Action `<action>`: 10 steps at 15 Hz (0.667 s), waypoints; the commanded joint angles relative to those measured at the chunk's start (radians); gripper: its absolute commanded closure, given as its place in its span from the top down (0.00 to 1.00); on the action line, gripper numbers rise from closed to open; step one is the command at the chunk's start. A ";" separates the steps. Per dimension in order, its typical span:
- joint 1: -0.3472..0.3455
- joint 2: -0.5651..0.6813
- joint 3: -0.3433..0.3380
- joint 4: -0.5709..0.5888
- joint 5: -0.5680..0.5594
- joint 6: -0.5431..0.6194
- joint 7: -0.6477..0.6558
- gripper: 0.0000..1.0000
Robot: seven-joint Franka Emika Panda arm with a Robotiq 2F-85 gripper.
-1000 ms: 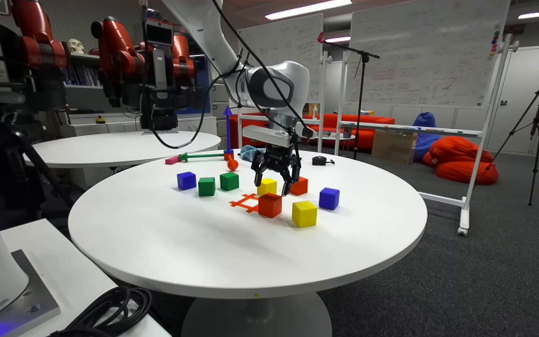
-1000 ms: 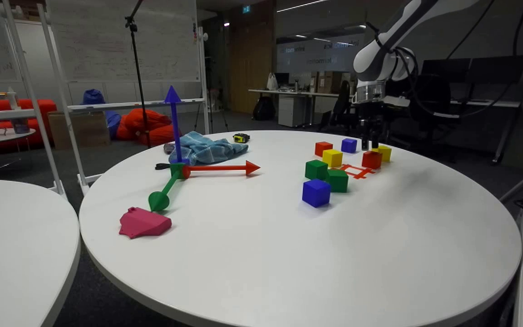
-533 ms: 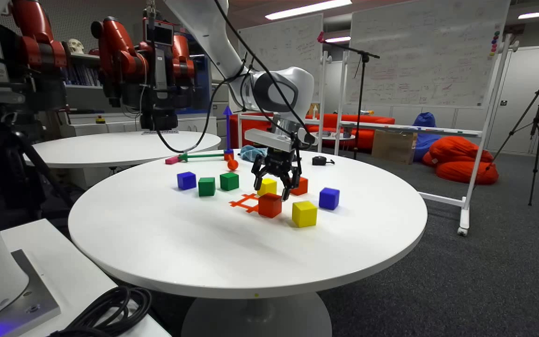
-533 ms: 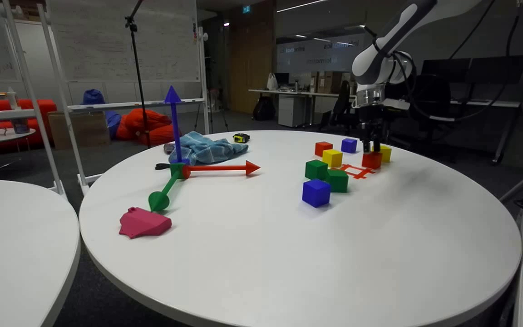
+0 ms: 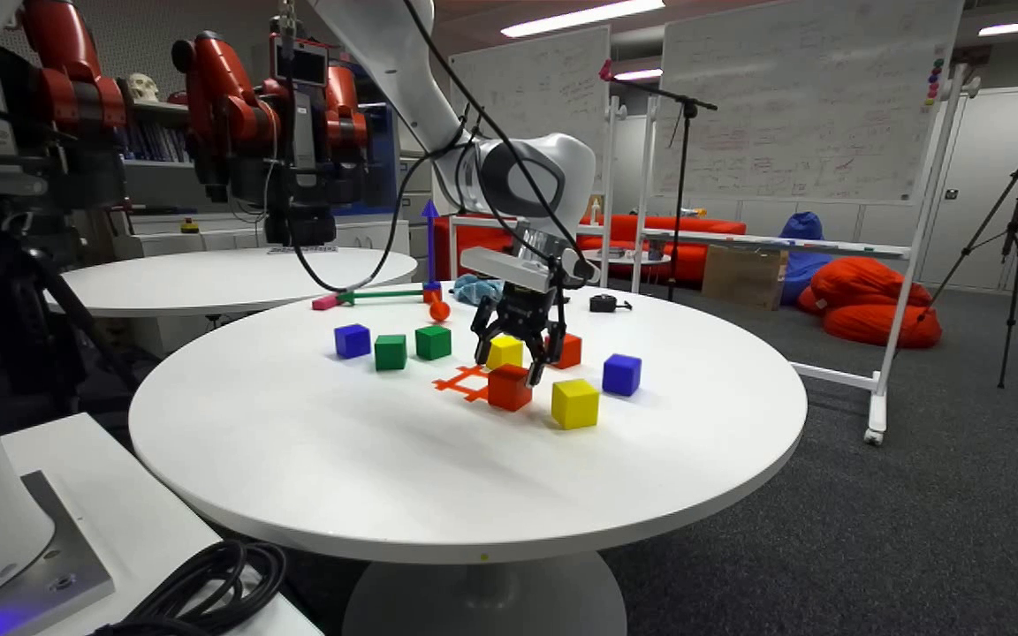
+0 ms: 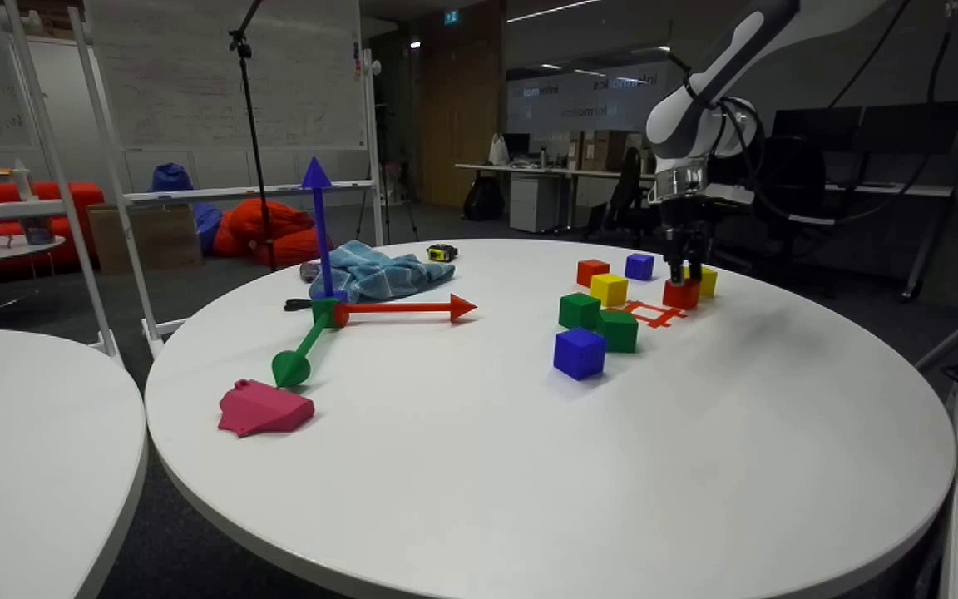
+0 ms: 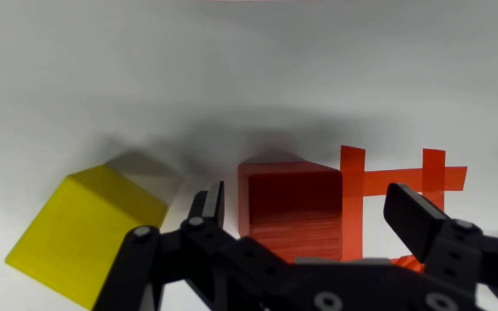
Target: Pick up the orange cube and put it on top of the yellow cube on the left
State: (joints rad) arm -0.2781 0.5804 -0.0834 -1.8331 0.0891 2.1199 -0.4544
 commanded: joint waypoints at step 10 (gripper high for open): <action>-0.028 0.008 0.029 0.034 0.004 -0.043 -0.041 0.86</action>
State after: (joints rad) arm -0.2781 0.5820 -0.0741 -1.8277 0.0891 2.1198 -0.4545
